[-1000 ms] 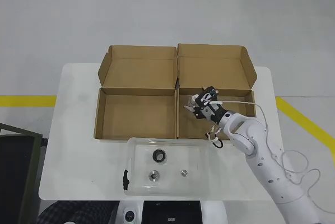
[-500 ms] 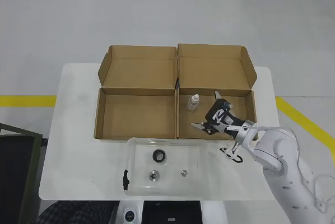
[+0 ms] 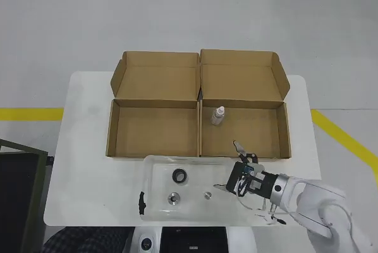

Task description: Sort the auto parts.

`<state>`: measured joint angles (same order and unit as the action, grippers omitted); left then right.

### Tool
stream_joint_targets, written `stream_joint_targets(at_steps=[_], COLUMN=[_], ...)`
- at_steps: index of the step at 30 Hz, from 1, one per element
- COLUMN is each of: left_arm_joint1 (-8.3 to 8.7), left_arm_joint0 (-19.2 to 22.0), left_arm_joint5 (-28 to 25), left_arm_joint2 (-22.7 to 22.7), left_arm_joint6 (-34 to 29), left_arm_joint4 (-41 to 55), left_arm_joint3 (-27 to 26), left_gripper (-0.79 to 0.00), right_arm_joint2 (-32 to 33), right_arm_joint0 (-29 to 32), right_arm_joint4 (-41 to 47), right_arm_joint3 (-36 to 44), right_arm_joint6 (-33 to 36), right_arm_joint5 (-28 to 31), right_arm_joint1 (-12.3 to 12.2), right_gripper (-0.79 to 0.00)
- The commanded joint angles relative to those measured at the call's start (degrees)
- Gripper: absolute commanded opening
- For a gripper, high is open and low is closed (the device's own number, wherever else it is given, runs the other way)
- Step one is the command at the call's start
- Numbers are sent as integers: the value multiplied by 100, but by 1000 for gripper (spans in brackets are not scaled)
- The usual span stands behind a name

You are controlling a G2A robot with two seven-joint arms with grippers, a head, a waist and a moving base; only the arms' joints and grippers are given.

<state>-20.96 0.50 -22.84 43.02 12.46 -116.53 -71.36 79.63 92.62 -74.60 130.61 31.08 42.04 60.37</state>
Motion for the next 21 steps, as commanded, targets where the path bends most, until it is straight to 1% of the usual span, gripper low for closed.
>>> stream_joint_targets(at_steps=[1,8,21], left_arm_joint1=[0,0,0], left_arm_joint0=[0,0,0], left_arm_joint5=[0,0,0], left_arm_joint2=[0,0,0], left_arm_joint6=[0,0,0], left_arm_joint4=[0,0,0], left_arm_joint3=[0,0,0], left_gripper=[0,0,0], right_arm_joint2=[-111,-619,-1435], right_arm_joint0=[112,207,-199], right_arm_joint4=[-253,-907,-1562], right_arm_joint3=[37,-11,-413], right_arm_joint6=[-13,-56,330], right_arm_joint5=[58,32,-190], right_arm_joint1=[-11,-18,32], right_gripper=[0,0,0])
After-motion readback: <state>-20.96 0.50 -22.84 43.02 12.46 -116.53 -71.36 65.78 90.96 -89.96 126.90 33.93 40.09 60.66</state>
